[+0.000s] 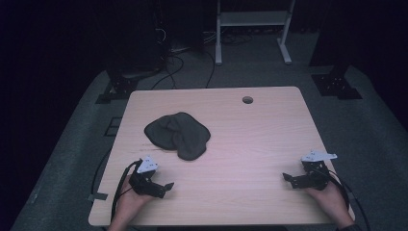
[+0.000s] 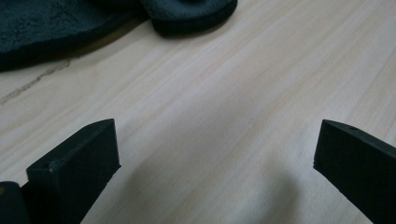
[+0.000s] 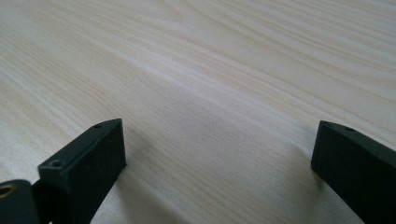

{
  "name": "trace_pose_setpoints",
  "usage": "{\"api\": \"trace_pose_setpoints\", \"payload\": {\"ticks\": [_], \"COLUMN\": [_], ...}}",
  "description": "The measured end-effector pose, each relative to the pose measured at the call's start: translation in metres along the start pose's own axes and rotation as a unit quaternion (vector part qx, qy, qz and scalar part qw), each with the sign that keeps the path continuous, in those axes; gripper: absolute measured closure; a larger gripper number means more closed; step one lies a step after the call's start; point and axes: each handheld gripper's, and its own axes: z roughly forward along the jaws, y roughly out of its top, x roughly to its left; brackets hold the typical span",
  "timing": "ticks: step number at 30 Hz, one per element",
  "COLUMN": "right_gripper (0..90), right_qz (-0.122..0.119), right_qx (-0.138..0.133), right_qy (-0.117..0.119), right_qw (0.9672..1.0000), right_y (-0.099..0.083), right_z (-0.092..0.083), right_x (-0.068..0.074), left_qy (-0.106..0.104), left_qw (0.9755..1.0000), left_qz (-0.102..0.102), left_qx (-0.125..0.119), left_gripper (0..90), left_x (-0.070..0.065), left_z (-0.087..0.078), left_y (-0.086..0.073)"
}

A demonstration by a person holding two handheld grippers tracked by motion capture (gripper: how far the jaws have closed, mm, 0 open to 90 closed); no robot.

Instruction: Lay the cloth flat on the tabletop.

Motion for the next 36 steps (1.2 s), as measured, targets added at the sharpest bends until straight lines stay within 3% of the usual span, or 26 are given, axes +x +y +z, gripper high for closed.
{"api": "trace_pose_setpoints", "payload": {"ticks": [19,31,36], "right_gripper": [2.1,2.1,2.1], "right_qz": [-0.003,-0.004,-0.004], "right_qx": [0.000,-0.001,-0.001], "right_qy": [0.002,0.003,0.003], "right_qw": [1.0000,1.0000,1.0000], "right_y": [0.000,0.000,0.000], "right_z": [0.000,0.000,0.000], "right_x": [0.000,0.000,0.000], "left_qy": [0.006,0.022,0.029], "left_qw": [0.9997,0.9992,0.9989], "left_qz": [0.003,-0.008,-0.009], "left_qx": [-0.021,-0.031,-0.036], "left_gripper": [0.0,6.3,12.8], "left_x": [0.007,0.022,0.028], "left_z": [0.010,0.019,0.023], "left_y": [0.030,0.051,0.057]}}
